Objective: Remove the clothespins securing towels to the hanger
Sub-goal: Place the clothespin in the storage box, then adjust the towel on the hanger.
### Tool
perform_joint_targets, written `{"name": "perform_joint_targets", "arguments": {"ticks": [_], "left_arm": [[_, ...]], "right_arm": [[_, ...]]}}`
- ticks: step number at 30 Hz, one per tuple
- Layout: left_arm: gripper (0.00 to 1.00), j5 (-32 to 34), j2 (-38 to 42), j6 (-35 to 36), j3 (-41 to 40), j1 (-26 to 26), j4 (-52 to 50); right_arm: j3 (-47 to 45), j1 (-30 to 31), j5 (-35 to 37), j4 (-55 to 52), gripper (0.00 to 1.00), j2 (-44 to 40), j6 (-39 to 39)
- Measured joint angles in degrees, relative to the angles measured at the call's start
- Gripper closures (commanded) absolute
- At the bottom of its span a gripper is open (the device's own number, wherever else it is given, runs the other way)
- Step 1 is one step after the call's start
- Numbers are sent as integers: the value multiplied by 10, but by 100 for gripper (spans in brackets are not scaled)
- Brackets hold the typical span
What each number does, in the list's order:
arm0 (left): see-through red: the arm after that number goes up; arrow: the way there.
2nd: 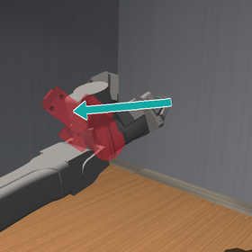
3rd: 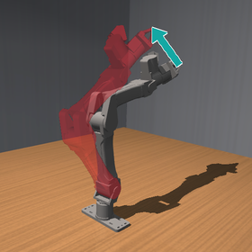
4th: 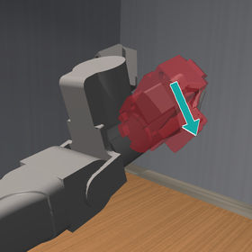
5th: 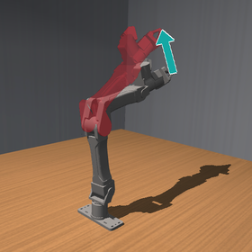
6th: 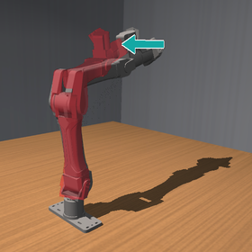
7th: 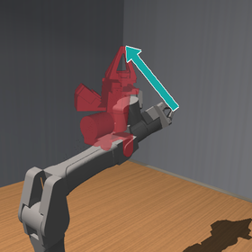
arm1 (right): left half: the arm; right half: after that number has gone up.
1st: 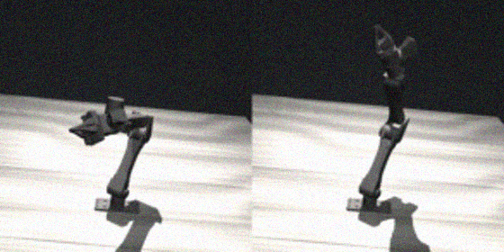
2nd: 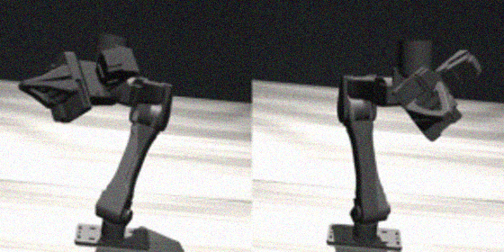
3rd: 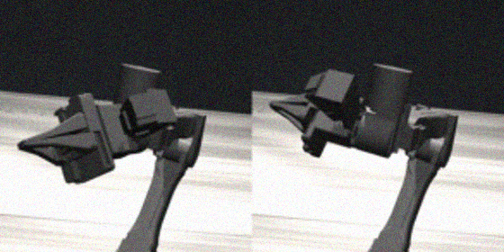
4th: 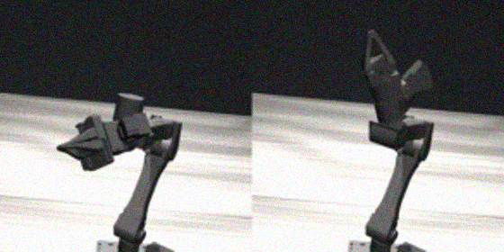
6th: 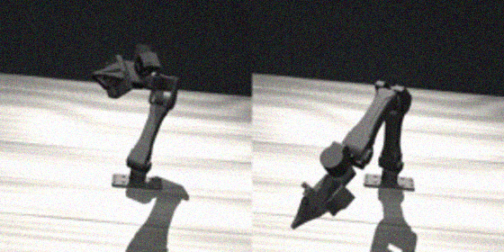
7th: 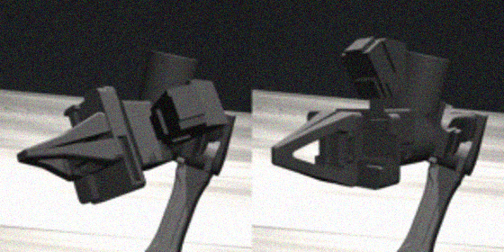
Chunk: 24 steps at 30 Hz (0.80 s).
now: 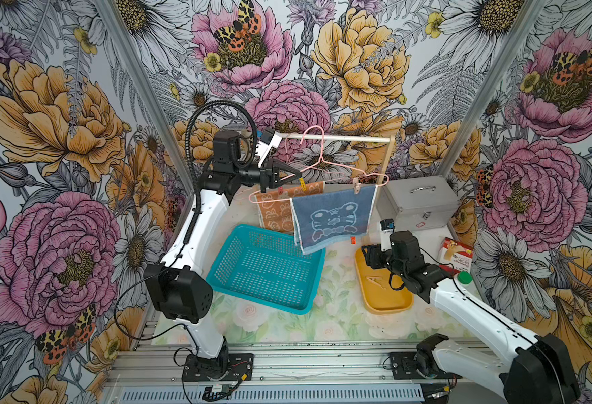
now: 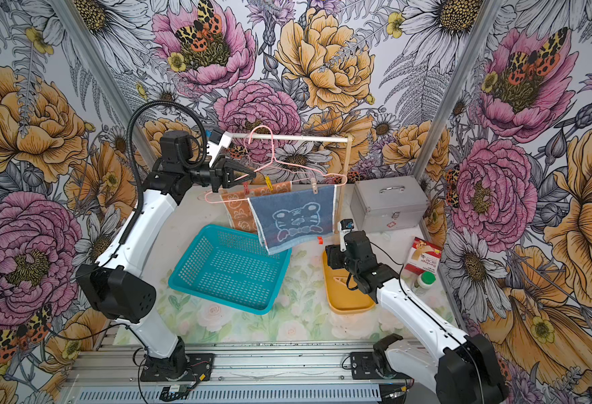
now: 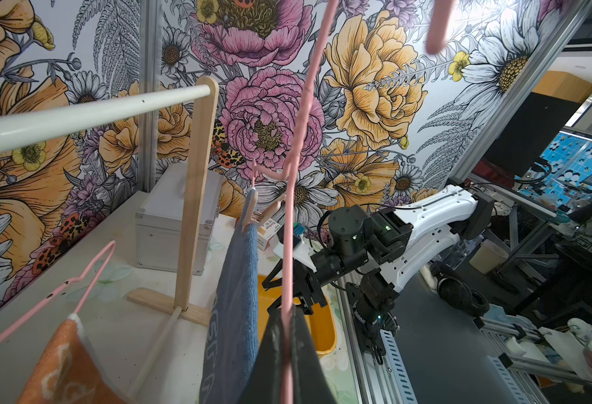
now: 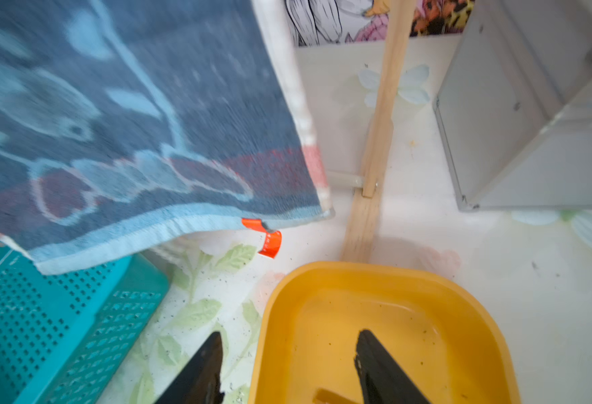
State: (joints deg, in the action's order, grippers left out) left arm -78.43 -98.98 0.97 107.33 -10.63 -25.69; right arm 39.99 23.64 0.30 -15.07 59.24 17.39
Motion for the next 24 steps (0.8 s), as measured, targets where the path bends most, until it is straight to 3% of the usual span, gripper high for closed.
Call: {"name": "perform_joint_targets", "arguments": {"ticks": [9, 24], "left_arm": [[100, 0, 0, 0, -5, 2, 0], [100, -4, 0, 0, -5, -5, 0]], "right_arm": [[150, 0, -51, -58, 43, -38, -97], [368, -1, -78, -98, 43, 112, -307]]}}
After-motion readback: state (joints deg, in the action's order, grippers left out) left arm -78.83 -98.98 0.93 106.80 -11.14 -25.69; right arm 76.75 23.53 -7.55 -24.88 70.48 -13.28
